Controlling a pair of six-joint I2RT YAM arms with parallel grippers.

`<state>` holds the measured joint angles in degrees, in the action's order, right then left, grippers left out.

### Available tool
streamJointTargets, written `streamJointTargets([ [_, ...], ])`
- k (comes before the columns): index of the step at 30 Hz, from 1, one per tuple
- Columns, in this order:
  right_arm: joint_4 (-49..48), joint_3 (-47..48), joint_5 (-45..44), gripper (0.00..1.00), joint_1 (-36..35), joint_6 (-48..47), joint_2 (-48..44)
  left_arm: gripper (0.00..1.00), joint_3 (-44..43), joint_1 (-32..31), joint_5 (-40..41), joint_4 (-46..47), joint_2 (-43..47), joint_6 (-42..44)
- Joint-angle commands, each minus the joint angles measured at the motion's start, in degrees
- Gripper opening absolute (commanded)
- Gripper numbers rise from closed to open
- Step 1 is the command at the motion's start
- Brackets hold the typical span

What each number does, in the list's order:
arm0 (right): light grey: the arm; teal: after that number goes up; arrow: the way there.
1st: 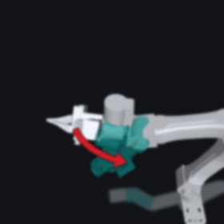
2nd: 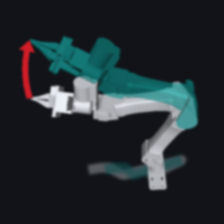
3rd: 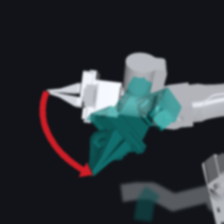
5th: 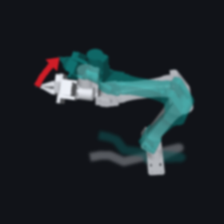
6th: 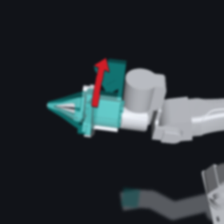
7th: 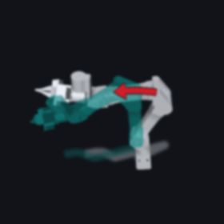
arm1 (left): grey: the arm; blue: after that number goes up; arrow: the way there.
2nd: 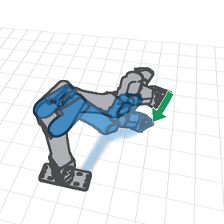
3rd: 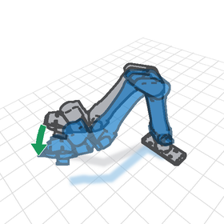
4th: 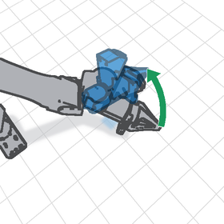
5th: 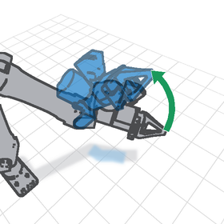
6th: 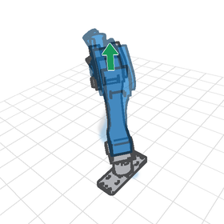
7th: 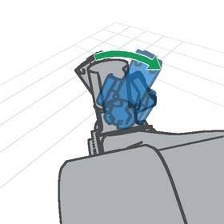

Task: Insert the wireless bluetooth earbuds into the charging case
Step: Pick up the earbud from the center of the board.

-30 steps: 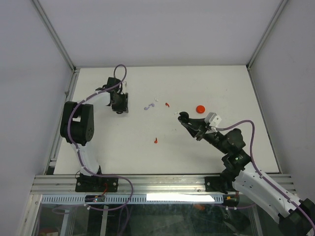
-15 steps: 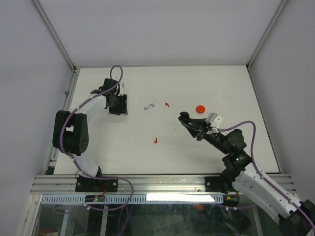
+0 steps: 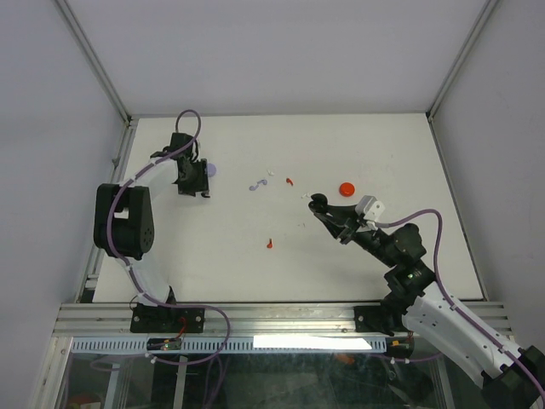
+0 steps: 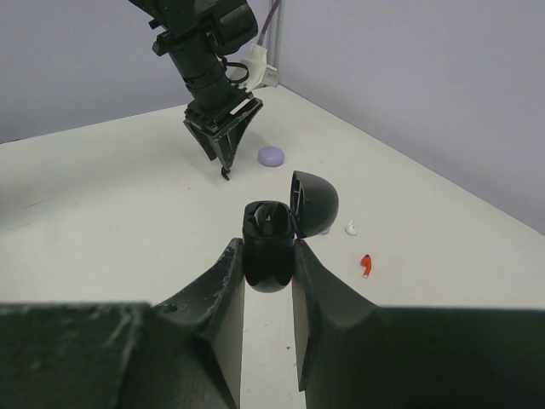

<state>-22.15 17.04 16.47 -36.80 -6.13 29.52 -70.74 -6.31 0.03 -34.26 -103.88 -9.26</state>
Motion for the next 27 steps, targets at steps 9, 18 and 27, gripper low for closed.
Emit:
streamJointTargets([
  [9,-1.6,0.5,-0.5,0.0,-0.2,0.1,0.5,0.41,-4.6,0.0,0.3,2.4,-4.6,-1.0],
  [18,-1.3,0.4,-0.5,0.0,-0.2,0.1,0.1,0.31,-3.9,0.0,-0.8,2.7,-6.4,-0.6],
  [27,-1.0,0.2,-0.2,0.0,-0.2,0.1,-0.1,0.25,-1.7,-0.8,-0.9,2.3,-5.4,0.2],
])
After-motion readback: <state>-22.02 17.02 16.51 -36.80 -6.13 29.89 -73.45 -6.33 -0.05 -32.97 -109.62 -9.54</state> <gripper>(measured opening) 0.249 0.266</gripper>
